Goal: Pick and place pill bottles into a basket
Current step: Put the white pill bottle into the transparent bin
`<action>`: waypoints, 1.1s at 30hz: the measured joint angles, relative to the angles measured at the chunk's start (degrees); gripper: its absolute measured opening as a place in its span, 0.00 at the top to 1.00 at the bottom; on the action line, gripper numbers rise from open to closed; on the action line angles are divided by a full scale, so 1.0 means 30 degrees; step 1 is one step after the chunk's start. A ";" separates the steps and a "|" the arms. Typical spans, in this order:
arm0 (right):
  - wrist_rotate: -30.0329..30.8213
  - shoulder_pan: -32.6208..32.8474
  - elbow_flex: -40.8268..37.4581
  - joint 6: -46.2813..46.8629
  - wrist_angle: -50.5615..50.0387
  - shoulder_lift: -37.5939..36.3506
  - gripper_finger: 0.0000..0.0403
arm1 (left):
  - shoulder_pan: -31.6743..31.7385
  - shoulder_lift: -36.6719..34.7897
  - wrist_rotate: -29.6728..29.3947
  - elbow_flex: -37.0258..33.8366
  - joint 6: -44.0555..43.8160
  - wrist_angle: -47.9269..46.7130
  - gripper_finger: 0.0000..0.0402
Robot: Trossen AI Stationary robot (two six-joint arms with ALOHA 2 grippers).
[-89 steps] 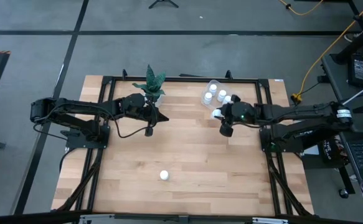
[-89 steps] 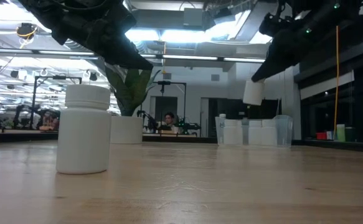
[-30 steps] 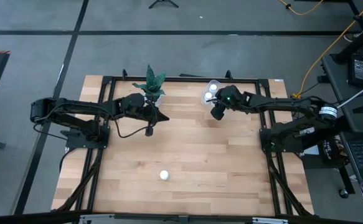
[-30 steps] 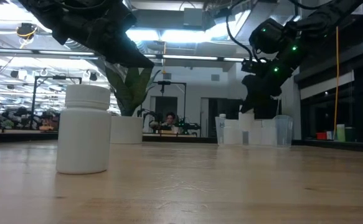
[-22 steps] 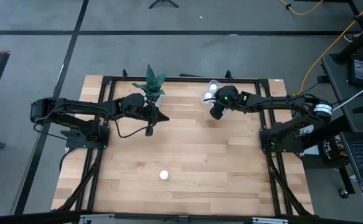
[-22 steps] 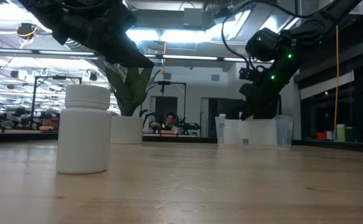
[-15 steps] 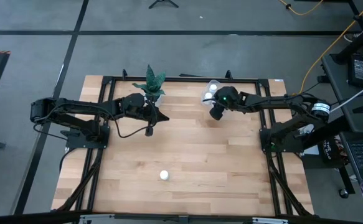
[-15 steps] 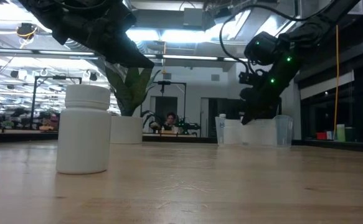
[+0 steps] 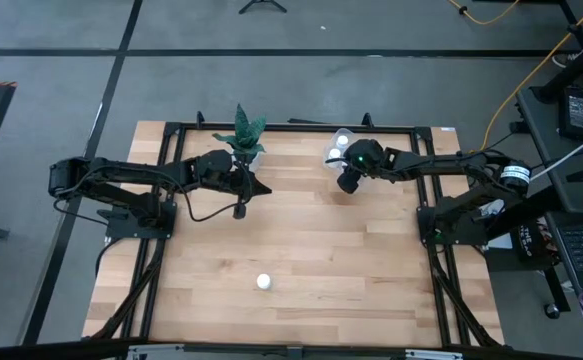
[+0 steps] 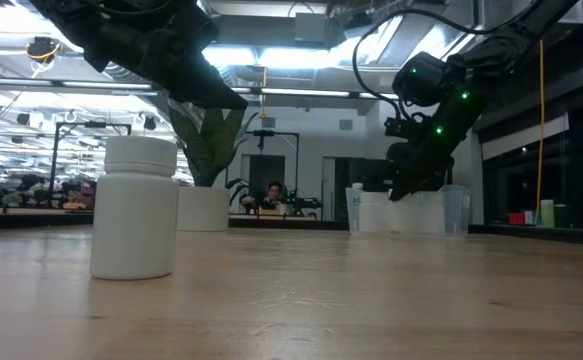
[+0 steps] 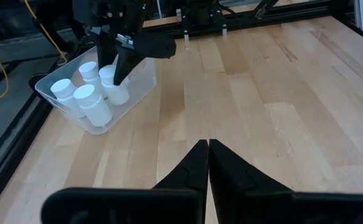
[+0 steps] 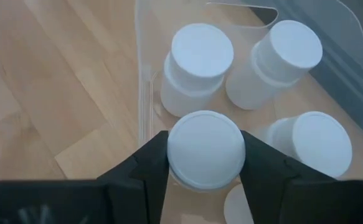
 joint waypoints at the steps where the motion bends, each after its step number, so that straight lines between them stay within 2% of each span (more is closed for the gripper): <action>1: 0.0000 0.0000 0.0000 0.0000 -0.0004 0.0000 0.58 | 0.0000 0.0000 0.0000 0.0000 -0.0030 0.0000 0.98; 6: -0.0015 0.0000 0.0000 0.0000 0.0004 0.0000 0.51 | 0.0000 0.0000 0.0000 0.0000 -0.0040 0.0000 0.98; 20: 0.0003 0.0000 0.0000 -0.0155 0.0004 -0.0145 0.50 | 0.0000 0.0000 0.0000 0.0000 -0.0040 0.0000 0.98; 33: 0.0004 0.0044 0.0000 -0.0488 -0.0667 -0.3800 0.50 | 0.0000 0.0000 0.0007 0.0000 -0.0018 0.0000 0.98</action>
